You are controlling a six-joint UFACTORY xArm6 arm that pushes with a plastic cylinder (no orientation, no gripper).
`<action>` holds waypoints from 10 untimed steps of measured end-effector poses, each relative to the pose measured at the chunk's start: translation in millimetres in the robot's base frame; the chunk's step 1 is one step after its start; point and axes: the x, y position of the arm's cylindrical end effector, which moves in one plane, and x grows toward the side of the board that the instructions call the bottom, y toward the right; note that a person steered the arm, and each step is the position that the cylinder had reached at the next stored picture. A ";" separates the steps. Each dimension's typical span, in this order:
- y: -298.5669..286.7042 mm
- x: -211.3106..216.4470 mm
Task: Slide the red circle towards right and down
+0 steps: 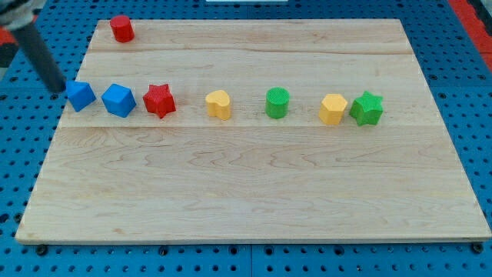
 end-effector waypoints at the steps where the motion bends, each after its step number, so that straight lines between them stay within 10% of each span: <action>1: 5.5 -71.3; 5: 141.5 -108.4; 10: 147.8 -88.9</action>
